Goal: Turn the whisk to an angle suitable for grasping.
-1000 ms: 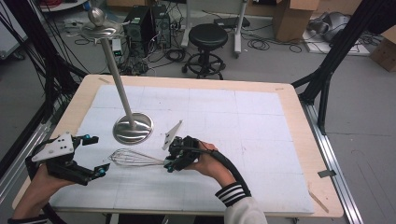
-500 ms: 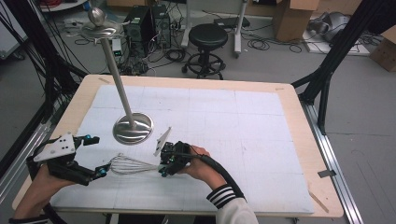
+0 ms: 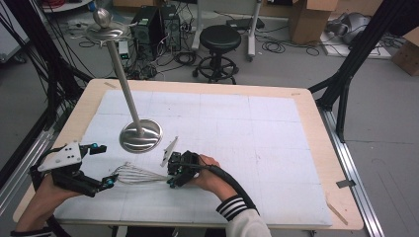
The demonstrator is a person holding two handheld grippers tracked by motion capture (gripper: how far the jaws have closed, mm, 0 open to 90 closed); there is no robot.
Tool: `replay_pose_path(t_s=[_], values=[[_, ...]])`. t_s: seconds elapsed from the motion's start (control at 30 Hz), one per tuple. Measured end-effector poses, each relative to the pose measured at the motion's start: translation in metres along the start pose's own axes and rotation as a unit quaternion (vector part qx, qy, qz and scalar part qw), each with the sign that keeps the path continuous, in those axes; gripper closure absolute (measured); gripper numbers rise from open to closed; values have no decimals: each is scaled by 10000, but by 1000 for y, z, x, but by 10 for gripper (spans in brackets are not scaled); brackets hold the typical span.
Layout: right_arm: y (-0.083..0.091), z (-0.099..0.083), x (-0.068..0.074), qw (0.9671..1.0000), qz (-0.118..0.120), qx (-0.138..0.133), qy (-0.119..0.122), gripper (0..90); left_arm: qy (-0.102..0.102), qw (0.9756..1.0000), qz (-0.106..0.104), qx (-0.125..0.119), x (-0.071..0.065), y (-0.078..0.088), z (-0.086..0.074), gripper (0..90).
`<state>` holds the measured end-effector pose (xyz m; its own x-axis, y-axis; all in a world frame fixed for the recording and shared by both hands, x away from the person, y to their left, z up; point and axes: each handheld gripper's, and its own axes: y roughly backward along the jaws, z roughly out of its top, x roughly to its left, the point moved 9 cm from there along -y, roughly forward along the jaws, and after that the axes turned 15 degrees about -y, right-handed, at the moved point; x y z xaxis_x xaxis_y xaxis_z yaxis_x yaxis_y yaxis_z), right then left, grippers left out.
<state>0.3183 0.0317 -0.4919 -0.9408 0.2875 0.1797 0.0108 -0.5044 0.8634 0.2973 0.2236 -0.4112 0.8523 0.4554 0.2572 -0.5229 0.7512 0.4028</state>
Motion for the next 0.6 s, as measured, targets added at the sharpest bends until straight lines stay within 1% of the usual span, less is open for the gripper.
replay_pose_path(t_s=[0.03, 0.07, 0.13, 0.17, 0.2, 0.27, 0.3, 0.33, 0.37, 0.4, 0.43, 0.47, 0.5, 0.53, 0.57, 0.6], values=[[0, 0, 0, 10000, 0, 0, 0, 664, 0, 10000, 0, 0, 0, 0, 0, 17], [0, 1, -1, 10000, -6, -56, -9, 625, 17, 10000, 0, -5, 0, 0, -1, 17], [0, 1, 0, 10000, 8, -71, -19, 613, 11, 10000, 4, 10, 0, 0, -1, 17], [1, 1, -1, 10000, -10, -83, -23, 589, 12, 10000, 3, 12, 0, 0, -1, 17], [1, 1, -2, 9999, -28, -104, -43, 541, 17, 10000, 4, 5, 0, 0, -2, 17], [3, 1, -2, 9999, -35, -125, -57, 507, 17, 10000, 6, 4, 0, 0, -1, 17], [3, 1, -2, 9999, -35, -125, -57, 507, 17, 10000, 6, 2, 0, 1, -1, 17], [5, 2, -2, 9997, -31, -217, -51, 458, 13, 10000, 5, -2, 0, 1, -1, 17], [5, 2, -2, 9997, -31, -217, -51, 458, 13, 10000, 5, -3, 0, 1, -1, 17], [8, 3, -1, 9996, -31, -276, -43, 409, 15, 10000, 5, -6, 0, 1, -1, 17], [10, 4, -2, 9994, -48, -335, -24, 395, 18, 10000, 6, -10, 0, 1, -1, 17], [10, 4, -2, 9994, -48, -335, -24, 395, 21, 10000, 8, -6, 0, 1, -1, 17], [13, 5, -3, 9991, -14, -423, 7, 352, 27, 10000, 11, -13, 1, 1, -1, 17], [15, 5, -3, 9990, -30, -445, -56, 321, 27, 10000, 11, -13, 1, 1, -1, 17], [18, 5, -4, 9987, -51, -510, -68, 294, 29, 10000, 11, -11, 1, 1, -2, 17], [21, 5, -3, 9985, -12, -532, -128, 275, 28, 10000, 13, -12, 1, 1, -2, 17]])
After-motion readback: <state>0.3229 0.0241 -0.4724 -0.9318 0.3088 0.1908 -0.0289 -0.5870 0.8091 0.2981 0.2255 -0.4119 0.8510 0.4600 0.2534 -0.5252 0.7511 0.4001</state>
